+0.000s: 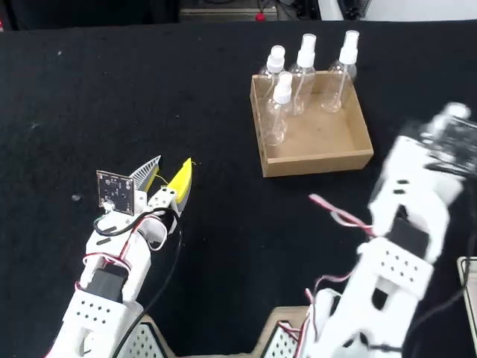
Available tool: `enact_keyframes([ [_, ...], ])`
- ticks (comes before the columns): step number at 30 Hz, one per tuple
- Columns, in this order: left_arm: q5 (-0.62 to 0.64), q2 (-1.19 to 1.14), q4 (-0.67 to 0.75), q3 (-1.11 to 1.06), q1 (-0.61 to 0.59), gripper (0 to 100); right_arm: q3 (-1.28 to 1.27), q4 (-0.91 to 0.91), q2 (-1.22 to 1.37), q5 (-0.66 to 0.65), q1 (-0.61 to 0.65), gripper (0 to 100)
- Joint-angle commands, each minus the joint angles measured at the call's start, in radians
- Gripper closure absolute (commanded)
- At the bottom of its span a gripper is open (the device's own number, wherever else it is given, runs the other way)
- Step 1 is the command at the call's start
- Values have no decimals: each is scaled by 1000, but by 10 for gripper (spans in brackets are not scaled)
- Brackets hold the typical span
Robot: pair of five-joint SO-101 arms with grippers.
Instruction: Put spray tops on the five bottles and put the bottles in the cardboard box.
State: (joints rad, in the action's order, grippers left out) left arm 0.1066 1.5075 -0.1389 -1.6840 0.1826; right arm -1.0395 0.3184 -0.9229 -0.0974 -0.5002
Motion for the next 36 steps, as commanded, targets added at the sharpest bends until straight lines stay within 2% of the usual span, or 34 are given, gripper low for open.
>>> enact_keyframes([
  [1,-3,8,2,-22,12,805,79,46,-82,3,135,948],
  [4,-3,8,2,-22,12,805,51,-35,-62,38,238,949],
  [8,-3,8,2,-22,12,805,-10,-249,12,74,304,949],
  [18,-3,8,2,-22,12,805,21,-643,452,78,331,949],
  [25,-3,9,2,-22,12,805,87,-712,654,78,327,949],
  [36,-5,11,2,-22,12,805,4,-707,499,78,284,949],
])
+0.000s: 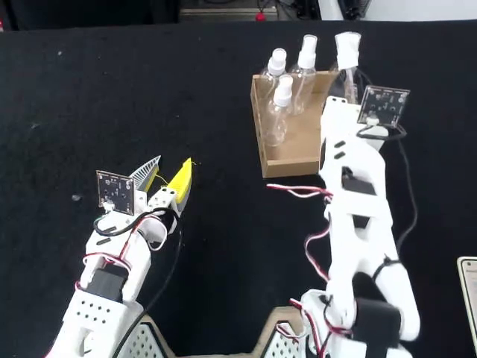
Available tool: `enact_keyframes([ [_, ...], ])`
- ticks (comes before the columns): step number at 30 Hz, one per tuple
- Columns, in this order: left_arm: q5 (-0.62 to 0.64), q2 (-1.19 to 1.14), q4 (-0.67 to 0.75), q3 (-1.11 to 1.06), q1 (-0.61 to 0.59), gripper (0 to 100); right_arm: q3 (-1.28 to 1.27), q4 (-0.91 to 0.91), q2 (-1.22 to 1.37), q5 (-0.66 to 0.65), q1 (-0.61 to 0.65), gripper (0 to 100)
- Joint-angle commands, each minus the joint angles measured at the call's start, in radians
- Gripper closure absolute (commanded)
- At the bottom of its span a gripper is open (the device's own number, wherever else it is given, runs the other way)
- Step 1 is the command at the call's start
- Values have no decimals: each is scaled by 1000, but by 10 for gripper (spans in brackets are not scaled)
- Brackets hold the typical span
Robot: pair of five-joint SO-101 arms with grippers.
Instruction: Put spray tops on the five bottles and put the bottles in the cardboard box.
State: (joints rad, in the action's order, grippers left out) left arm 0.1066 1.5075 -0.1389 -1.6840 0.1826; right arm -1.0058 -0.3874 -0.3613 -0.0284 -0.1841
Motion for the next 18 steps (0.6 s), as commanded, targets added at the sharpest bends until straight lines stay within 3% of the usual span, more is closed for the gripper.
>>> enact_keyframes([
  [1,-5,11,2,-22,12,805,-44,0,-87,9,-44,949],
  [18,-81,8,2,-22,18,805,-214,0,-321,5,-382,949],
])
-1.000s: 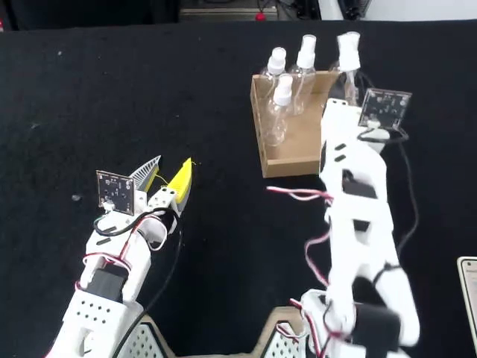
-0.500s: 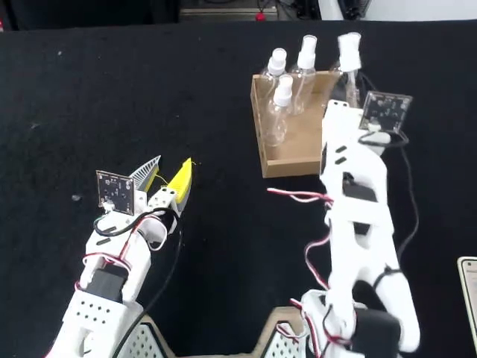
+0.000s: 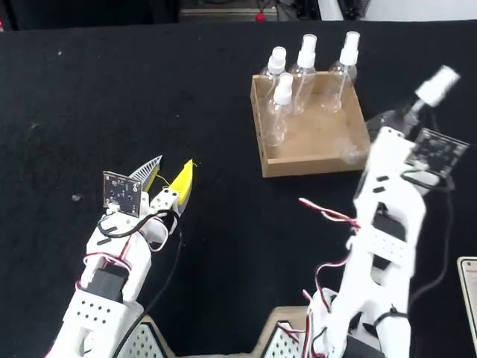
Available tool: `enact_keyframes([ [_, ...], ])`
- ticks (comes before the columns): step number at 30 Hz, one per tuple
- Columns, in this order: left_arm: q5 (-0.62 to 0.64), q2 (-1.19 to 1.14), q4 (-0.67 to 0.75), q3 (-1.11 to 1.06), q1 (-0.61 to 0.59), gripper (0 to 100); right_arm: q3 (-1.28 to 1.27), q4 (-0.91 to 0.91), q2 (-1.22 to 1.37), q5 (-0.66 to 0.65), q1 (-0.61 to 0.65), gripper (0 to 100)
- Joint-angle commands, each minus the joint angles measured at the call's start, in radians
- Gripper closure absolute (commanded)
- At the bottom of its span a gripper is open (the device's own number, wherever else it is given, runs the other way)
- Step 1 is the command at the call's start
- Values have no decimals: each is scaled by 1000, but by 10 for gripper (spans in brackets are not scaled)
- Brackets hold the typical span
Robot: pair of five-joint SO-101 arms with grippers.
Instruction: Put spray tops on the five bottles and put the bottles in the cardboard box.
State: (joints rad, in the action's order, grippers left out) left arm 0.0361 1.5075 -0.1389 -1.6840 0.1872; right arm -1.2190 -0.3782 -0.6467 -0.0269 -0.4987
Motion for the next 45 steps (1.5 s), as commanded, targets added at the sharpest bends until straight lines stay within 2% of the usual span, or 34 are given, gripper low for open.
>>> enact_keyframes([
  [1,-11,8,2,-22,13,805,-1,-9,-36,3,-87,949],
  [13,-12,8,2,-22,13,805,-74,-9,-39,0,-193,946],
  [16,-12,8,2,-22,13,805,-124,23,-36,-75,-193,945],
  [20,-14,8,2,-22,13,805,-88,259,-36,-81,-187,926],
  [26,-15,8,2,-22,13,805,145,793,-36,-34,-218,714],
  [28,-15,8,2,-22,13,805,211,898,-36,-34,-244,689],
  [35,-15,8,2,-22,13,805,274,950,97,29,-397,779],
  [42,-15,8,2,-22,13,805,398,1059,387,43,-384,705],
  [45,-15,8,2,-22,13,805,461,1089,464,112,-368,701],
])
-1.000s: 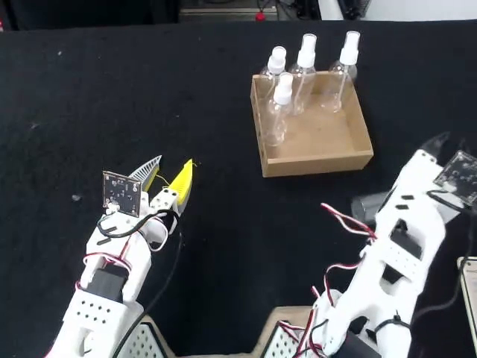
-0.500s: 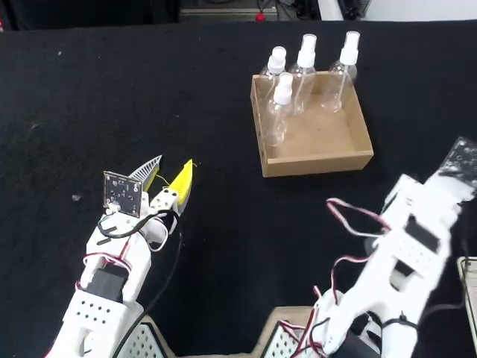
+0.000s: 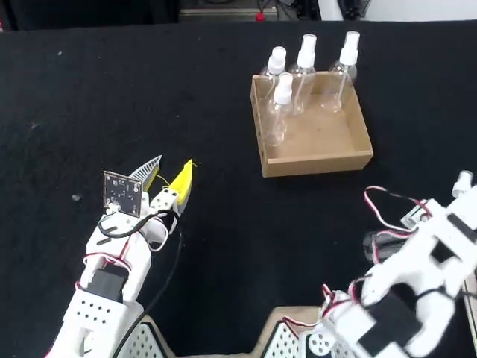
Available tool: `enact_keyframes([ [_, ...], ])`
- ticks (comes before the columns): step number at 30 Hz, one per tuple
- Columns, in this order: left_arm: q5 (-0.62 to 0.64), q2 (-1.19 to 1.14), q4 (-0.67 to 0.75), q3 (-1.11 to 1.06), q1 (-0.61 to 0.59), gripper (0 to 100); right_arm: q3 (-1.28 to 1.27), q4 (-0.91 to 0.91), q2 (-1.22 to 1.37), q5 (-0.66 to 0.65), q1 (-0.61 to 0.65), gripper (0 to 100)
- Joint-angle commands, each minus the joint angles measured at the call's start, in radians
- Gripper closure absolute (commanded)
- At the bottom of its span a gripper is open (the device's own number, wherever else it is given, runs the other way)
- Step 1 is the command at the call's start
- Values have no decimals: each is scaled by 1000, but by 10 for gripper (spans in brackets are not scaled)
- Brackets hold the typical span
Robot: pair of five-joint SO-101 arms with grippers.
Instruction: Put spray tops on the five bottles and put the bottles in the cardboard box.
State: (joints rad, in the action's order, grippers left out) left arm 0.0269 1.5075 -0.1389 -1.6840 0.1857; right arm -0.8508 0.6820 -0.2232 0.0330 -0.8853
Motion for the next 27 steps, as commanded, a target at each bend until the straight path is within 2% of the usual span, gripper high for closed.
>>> enact_keyframes([
  [1,-6,8,2,-22,15,805,114,40,58,80,21,701],
  [9,-6,8,2,-22,15,805,185,143,130,256,80,701],
  [13,-6,8,2,-22,15,805,185,167,133,298,95,703],
  [16,-6,9,2,-22,15,805,185,164,137,310,95,755],
  [21,-6,11,2,-22,15,805,202,140,137,290,95,886],
  [27,-6,12,0,-22,15,805,259,92,137,63,152,913],
])
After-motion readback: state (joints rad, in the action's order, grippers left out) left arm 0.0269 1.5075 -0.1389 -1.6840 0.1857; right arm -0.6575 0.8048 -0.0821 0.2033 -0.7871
